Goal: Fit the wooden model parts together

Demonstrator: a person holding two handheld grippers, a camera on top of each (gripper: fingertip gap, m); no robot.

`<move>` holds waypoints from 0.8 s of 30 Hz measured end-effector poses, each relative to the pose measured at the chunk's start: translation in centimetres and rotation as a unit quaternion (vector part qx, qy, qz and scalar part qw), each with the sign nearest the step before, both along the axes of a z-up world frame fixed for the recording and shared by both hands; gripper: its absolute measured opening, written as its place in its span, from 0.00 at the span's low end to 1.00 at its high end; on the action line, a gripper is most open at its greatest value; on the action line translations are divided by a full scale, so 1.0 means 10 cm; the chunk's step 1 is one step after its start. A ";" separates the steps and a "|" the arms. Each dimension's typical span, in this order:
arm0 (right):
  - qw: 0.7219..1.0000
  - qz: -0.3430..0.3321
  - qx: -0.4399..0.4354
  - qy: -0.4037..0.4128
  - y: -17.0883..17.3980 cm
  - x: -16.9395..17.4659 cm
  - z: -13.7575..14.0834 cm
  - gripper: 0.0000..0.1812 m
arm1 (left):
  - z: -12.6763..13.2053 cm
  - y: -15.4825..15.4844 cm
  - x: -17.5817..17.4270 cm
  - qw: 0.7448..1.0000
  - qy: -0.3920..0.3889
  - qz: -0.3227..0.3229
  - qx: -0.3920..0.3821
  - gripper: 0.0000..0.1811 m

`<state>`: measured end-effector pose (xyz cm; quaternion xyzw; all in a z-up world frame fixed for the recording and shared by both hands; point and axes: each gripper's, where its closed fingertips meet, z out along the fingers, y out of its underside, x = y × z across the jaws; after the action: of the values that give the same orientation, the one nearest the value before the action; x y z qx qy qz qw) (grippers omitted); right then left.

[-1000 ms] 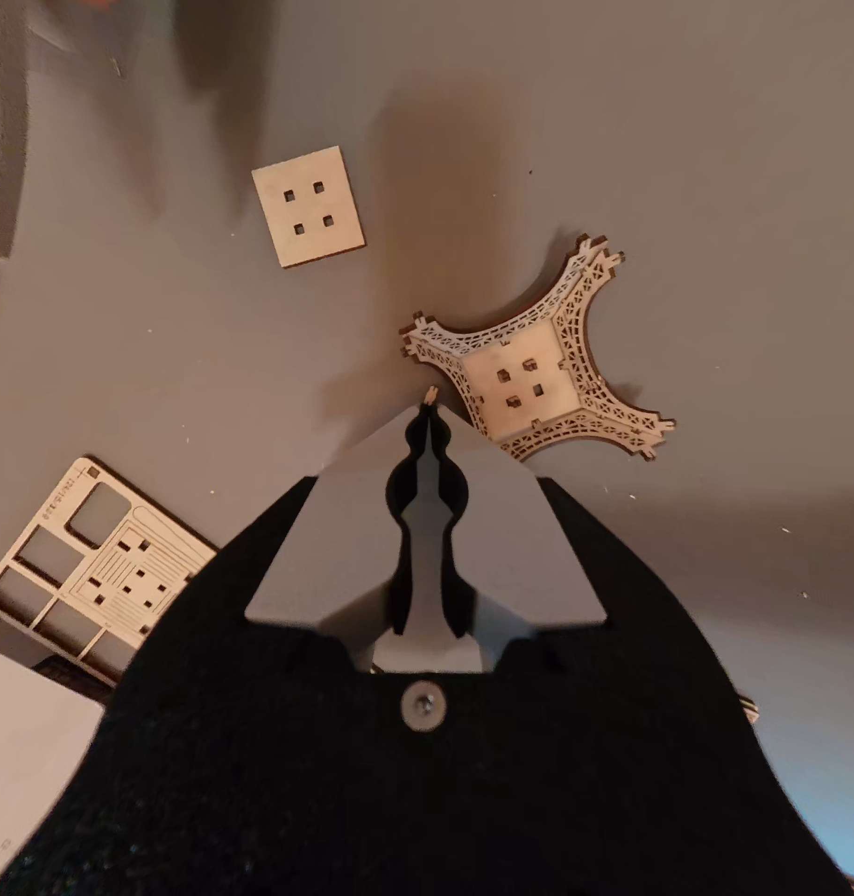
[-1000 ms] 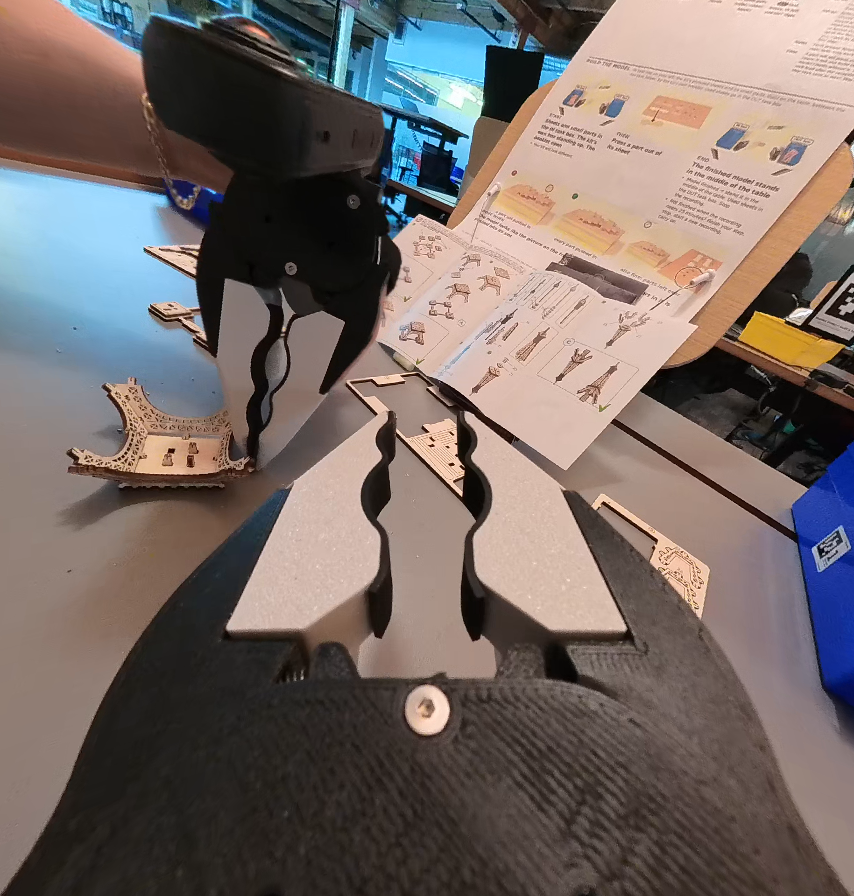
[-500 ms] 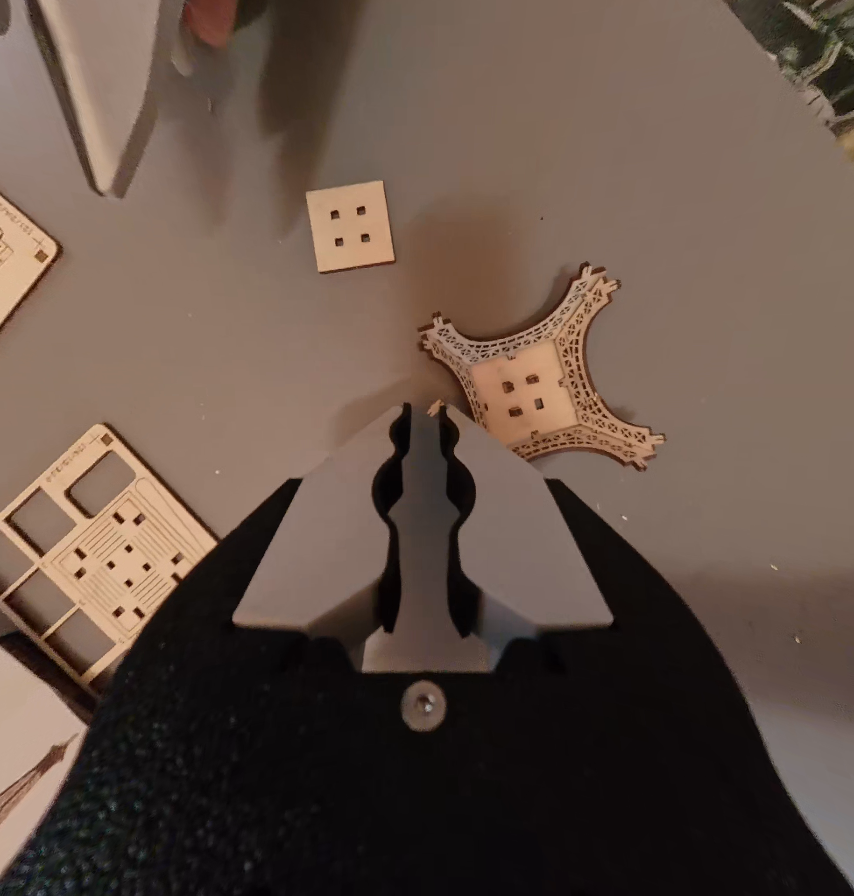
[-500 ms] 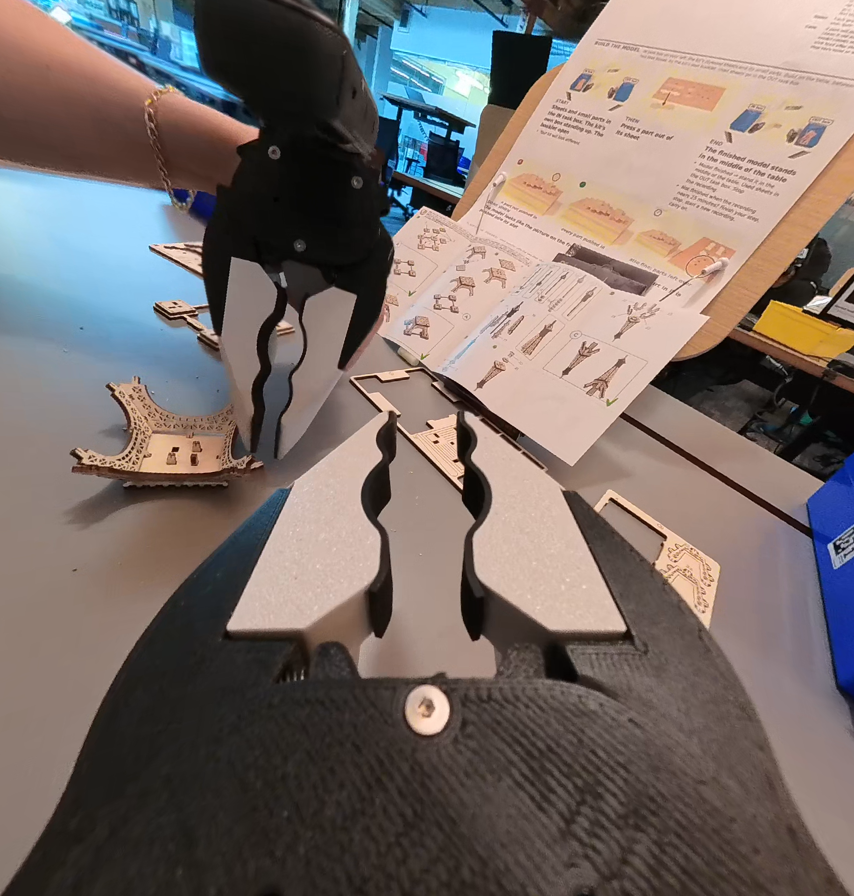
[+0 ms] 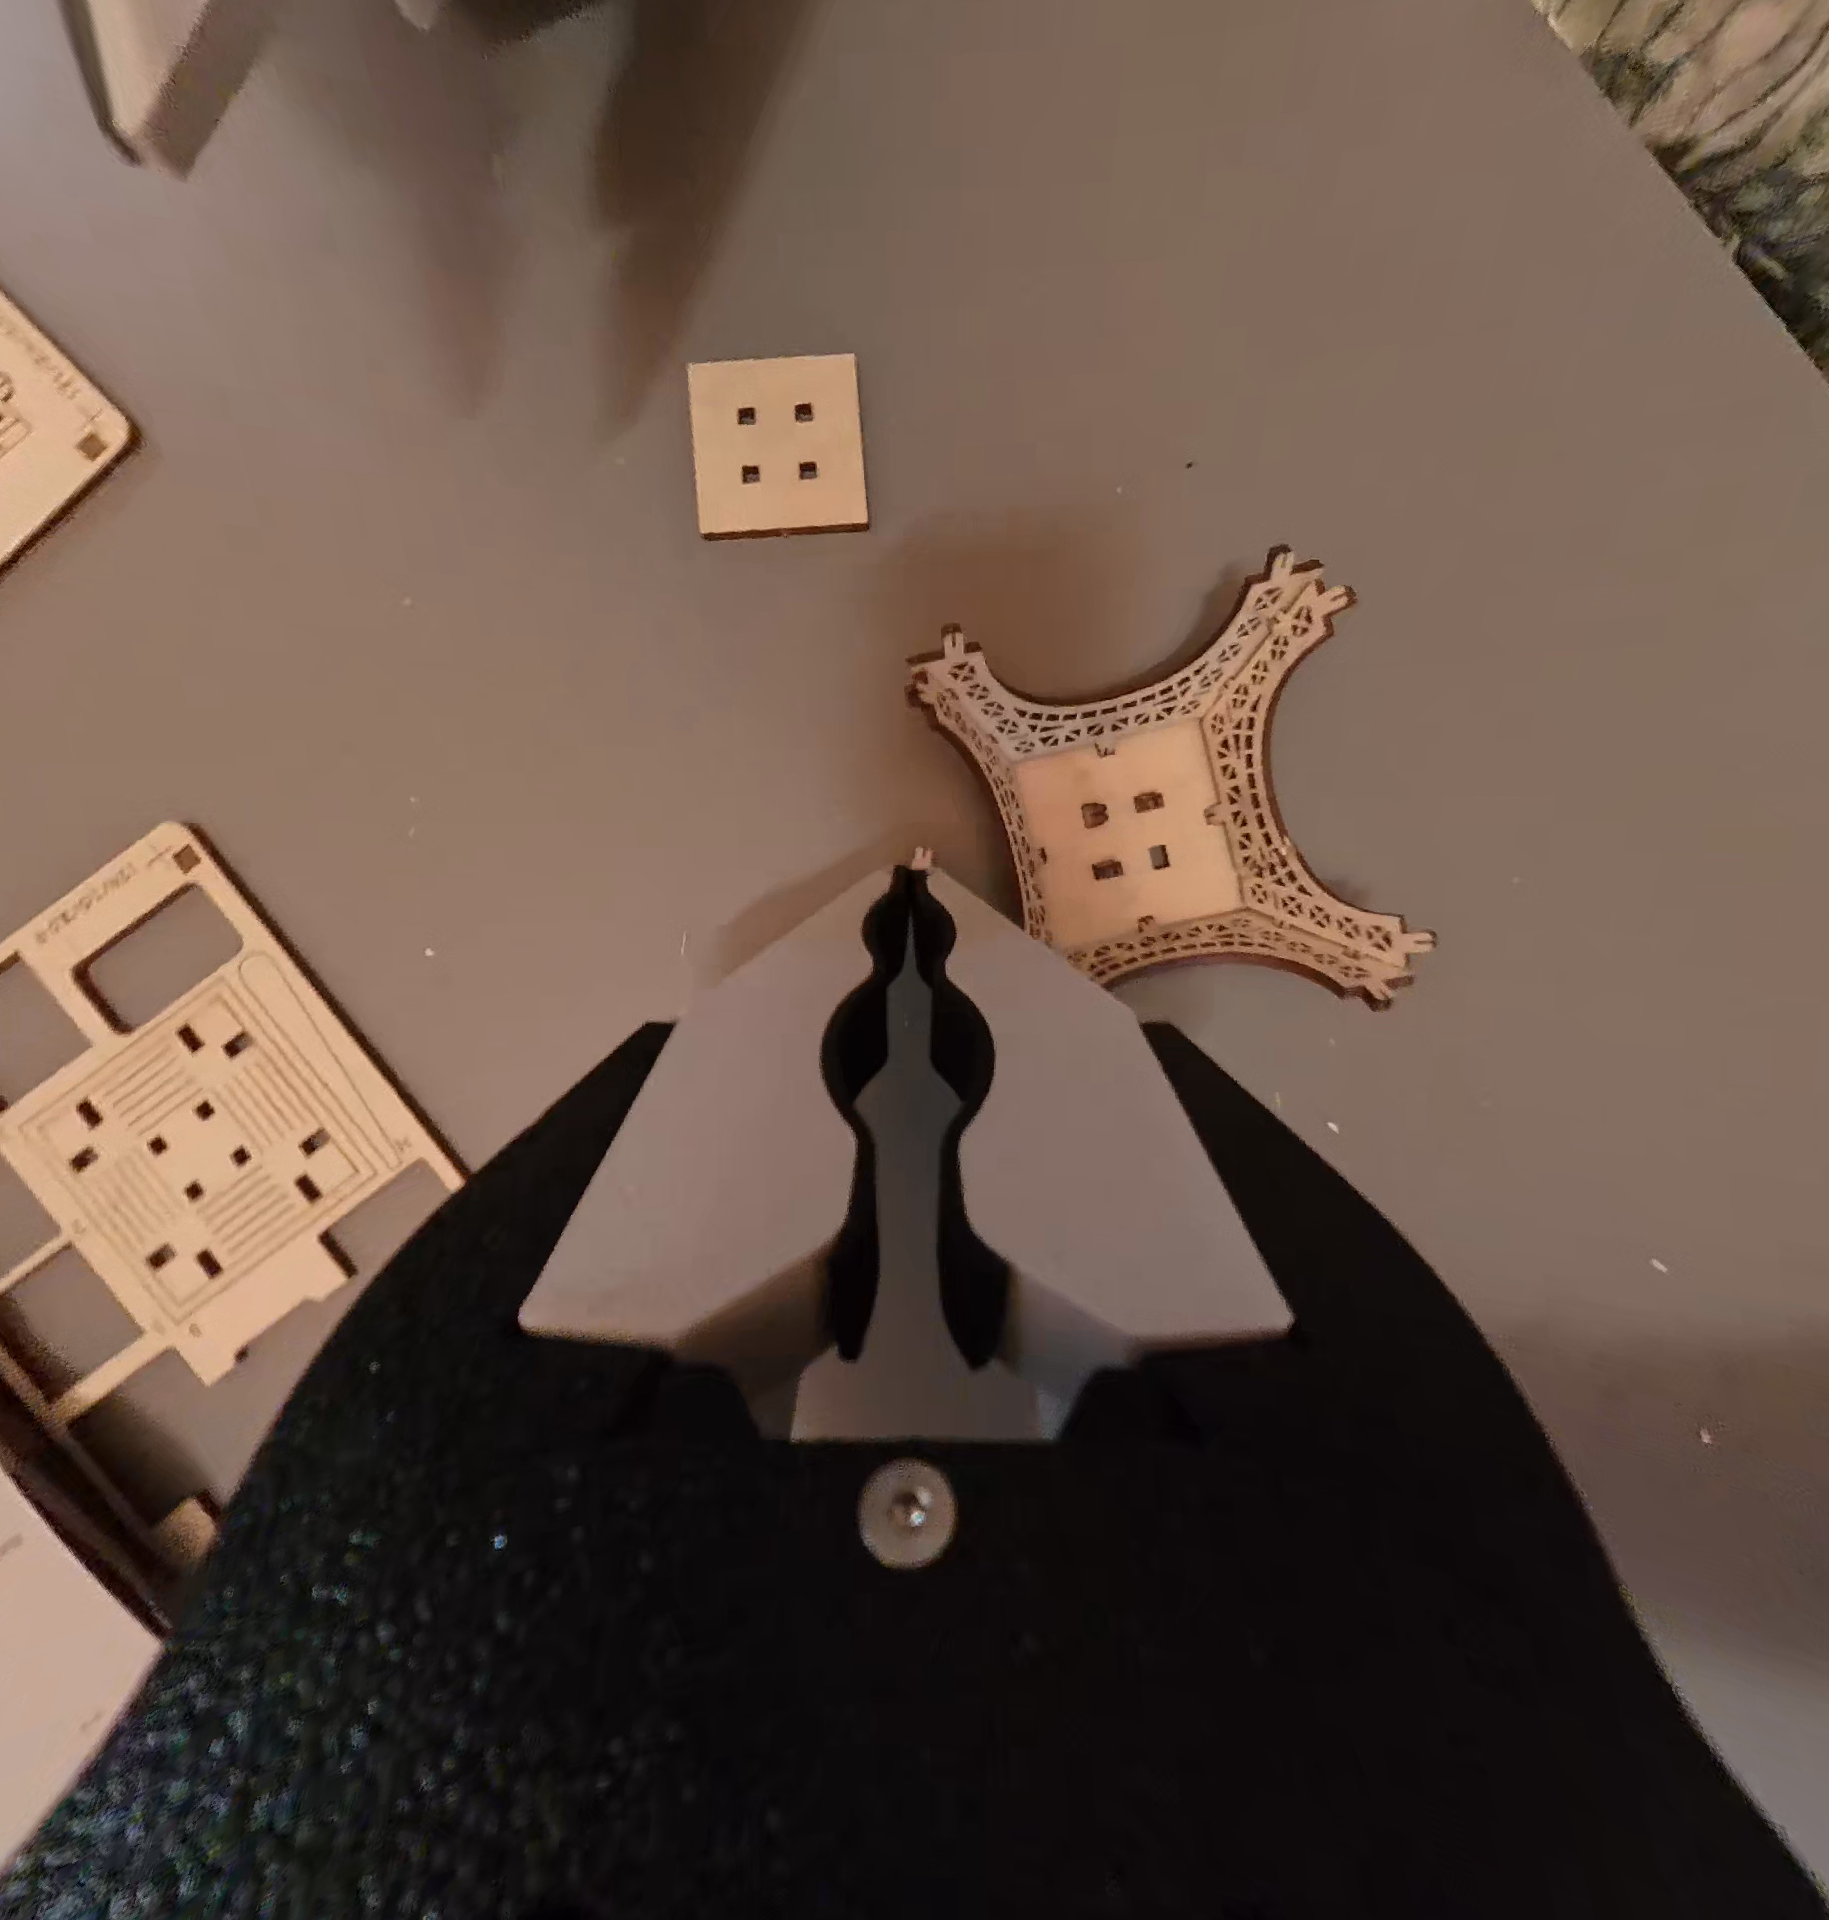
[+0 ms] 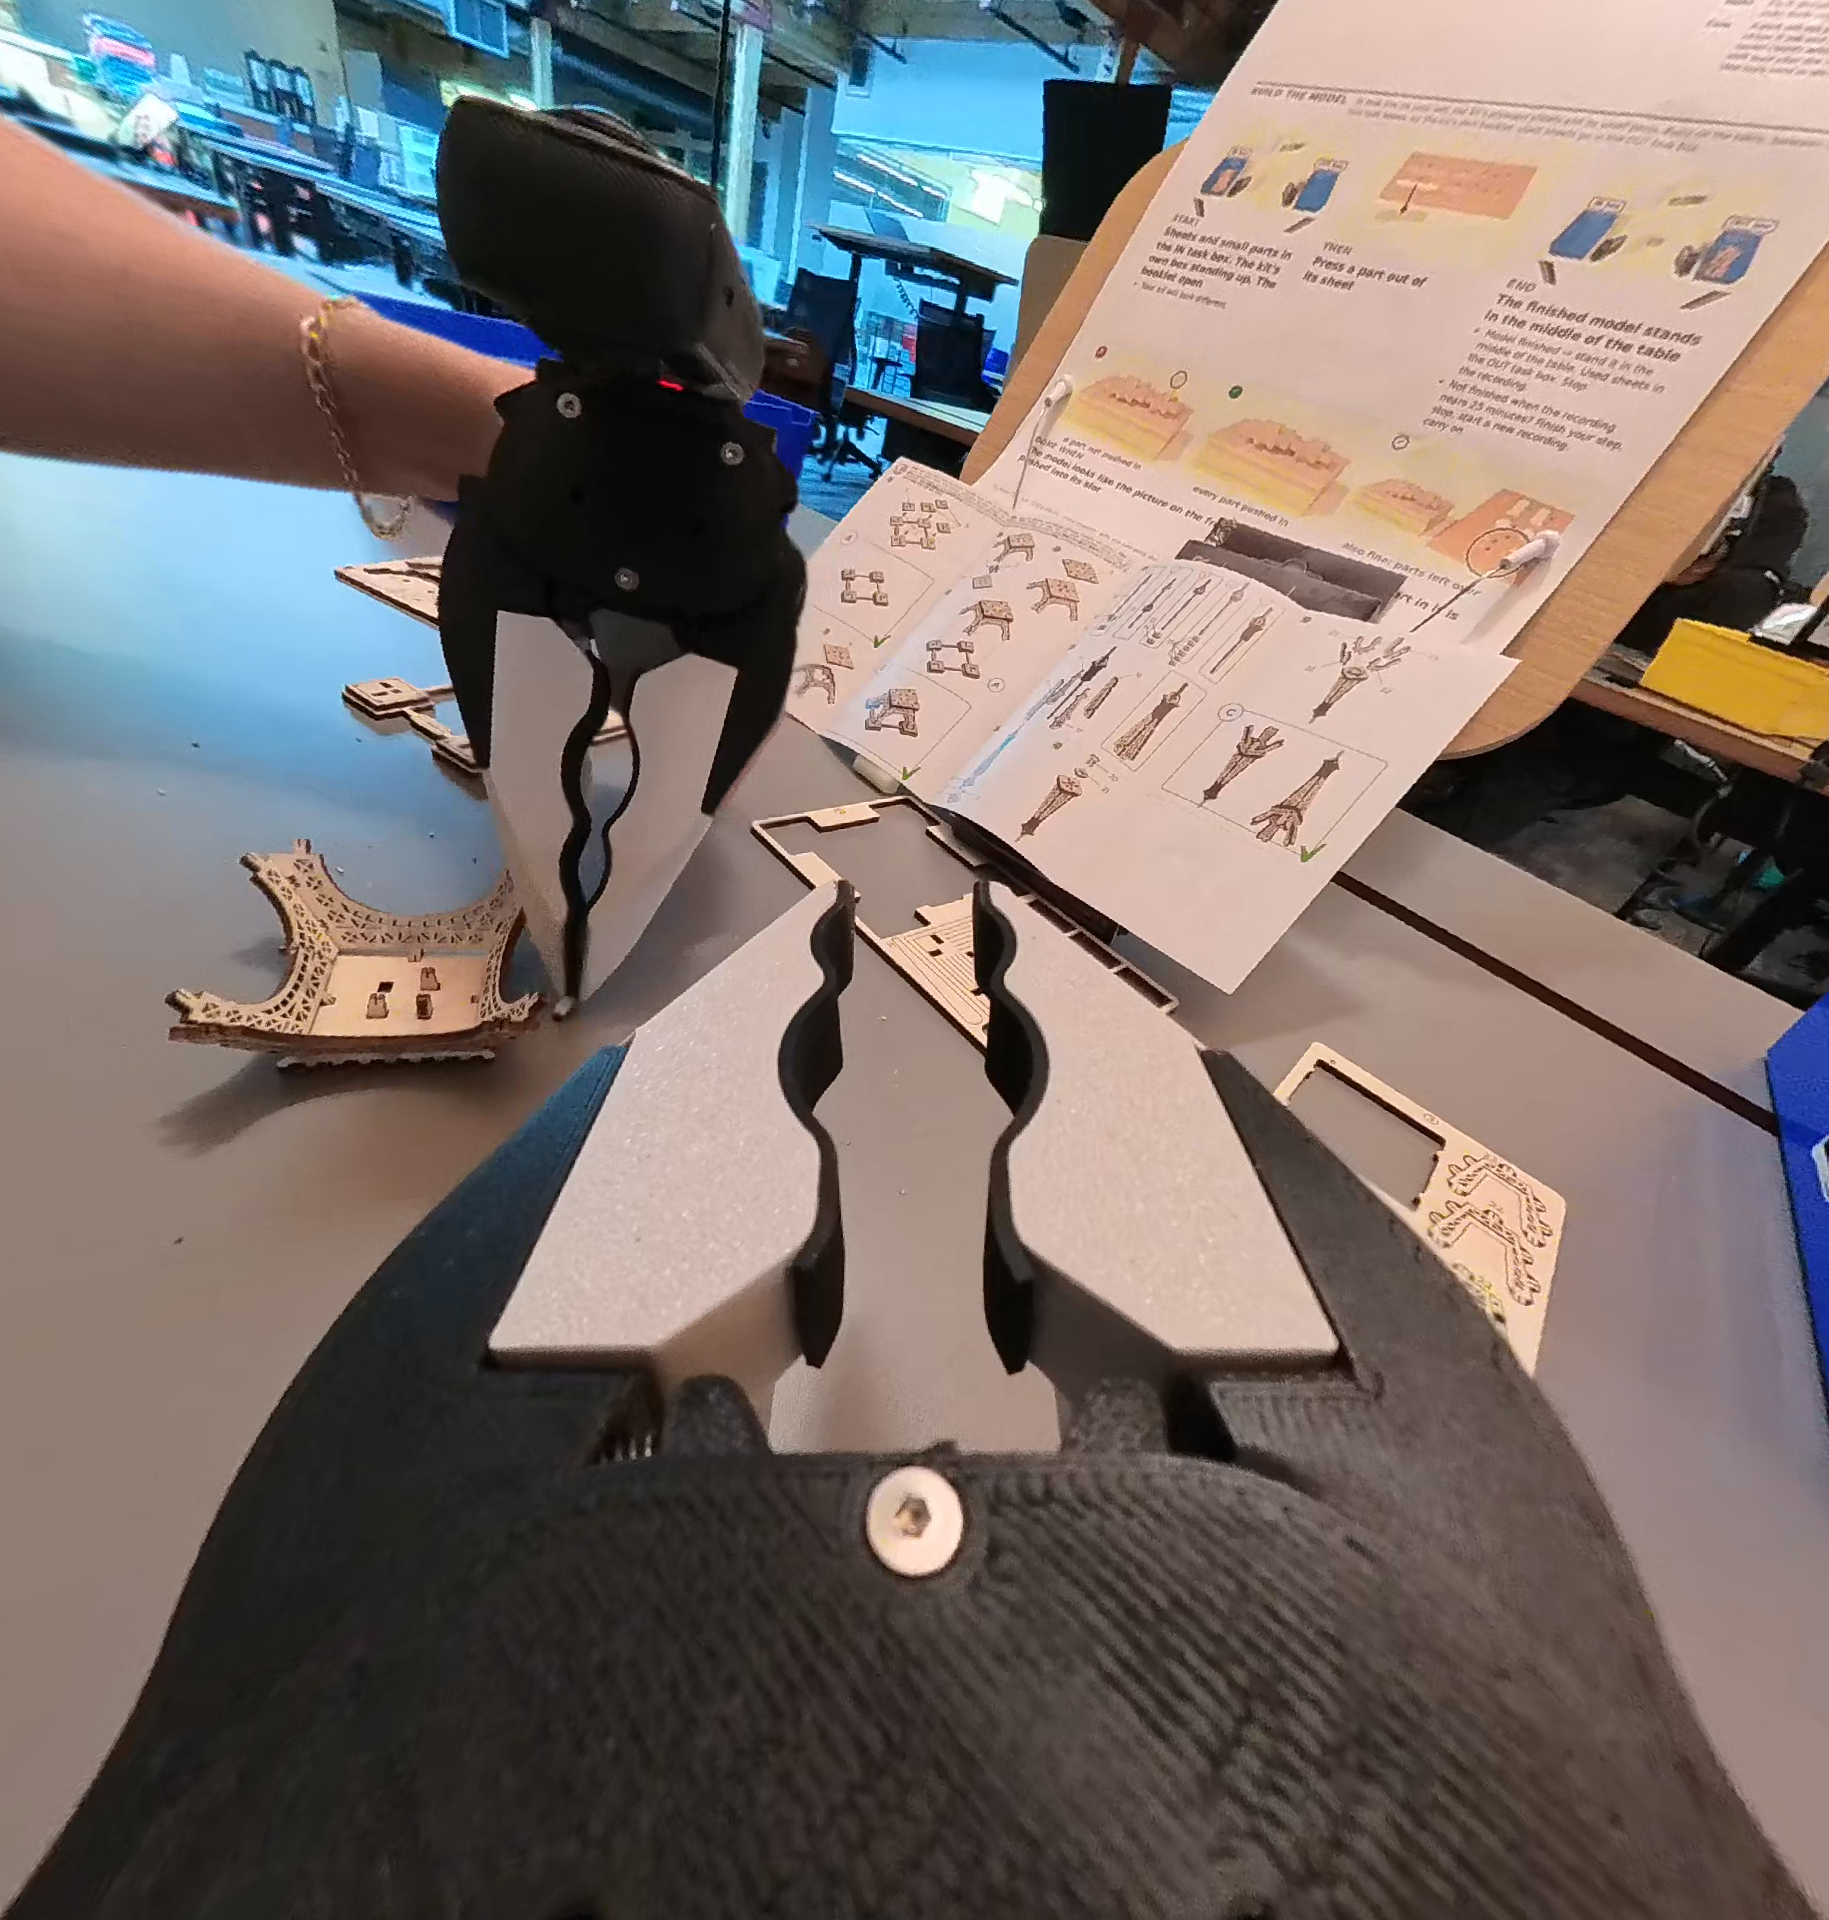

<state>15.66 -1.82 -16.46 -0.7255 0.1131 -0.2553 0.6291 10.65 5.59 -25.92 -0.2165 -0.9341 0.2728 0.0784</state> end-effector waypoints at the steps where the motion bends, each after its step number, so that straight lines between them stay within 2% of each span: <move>1: 1.000 0.000 0.003 0.003 0.00 0.01 0.00 0.11 | 0.02 0.01 0.00 1.000 0.003 0.009 -0.009 0.00; 5: 1.000 0.002 0.017 0.013 -0.03 0.02 0.03 0.10 | 0.11 0.06 0.02 0.998 0.011 0.047 -0.031 0.00; 10: 0.999 0.003 0.042 0.026 -0.08 0.04 0.07 0.09 | 0.16 0.13 0.13 0.995 -0.023 0.096 -0.024 0.04; 14: 0.997 0.002 0.070 0.036 -0.14 0.07 0.13 0.08 | 0.35 0.15 0.11 0.987 -0.007 0.148 -0.065 0.07; 17: 0.995 0.003 0.092 0.039 -0.19 0.07 0.17 0.08 | 0.36 0.17 0.09 0.981 0.005 0.183 -0.065 0.09; 20: 0.993 -0.002 0.119 0.015 -0.26 0.04 0.26 0.07 | 0.32 0.15 -0.01 0.981 0.010 0.187 -0.044 0.10; 24: 0.992 0.005 0.126 0.016 -0.27 0.02 0.28 0.07 | 0.26 0.14 0.00 0.983 -0.026 0.184 -0.009 0.09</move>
<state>15.85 -4.50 -13.71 -0.6447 0.1507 -0.2246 0.7149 10.65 6.95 -23.30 -0.0483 -0.9572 0.2853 0.0007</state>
